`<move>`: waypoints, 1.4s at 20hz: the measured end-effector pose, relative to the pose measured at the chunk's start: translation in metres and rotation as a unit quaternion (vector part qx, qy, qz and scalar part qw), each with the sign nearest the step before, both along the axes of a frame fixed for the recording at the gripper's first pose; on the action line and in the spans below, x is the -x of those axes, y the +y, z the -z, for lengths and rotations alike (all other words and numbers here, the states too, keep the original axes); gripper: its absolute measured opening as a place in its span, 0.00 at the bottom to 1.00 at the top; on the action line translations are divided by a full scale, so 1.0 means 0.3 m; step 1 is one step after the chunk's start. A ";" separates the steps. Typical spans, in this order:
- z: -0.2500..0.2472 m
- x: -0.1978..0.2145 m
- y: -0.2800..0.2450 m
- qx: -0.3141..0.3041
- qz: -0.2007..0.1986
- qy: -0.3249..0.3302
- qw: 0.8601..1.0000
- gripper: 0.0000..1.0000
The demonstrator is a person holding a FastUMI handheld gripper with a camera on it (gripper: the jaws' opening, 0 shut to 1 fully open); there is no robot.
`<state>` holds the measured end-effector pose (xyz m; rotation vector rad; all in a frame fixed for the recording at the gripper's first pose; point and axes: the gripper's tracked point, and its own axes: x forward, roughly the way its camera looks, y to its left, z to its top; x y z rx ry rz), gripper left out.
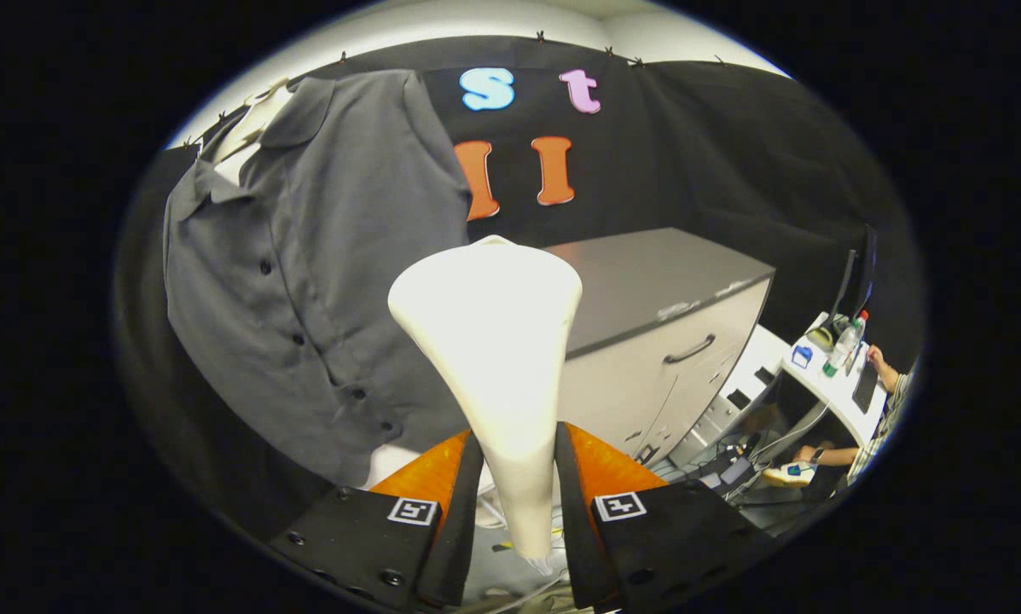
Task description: Iron the clothes twice with a garment steamer, once on the left side and once on the right side.
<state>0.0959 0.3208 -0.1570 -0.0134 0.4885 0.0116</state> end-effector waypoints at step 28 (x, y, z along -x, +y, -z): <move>-0.331 -0.135 -0.344 -0.019 -0.071 -0.097 0.993 0.53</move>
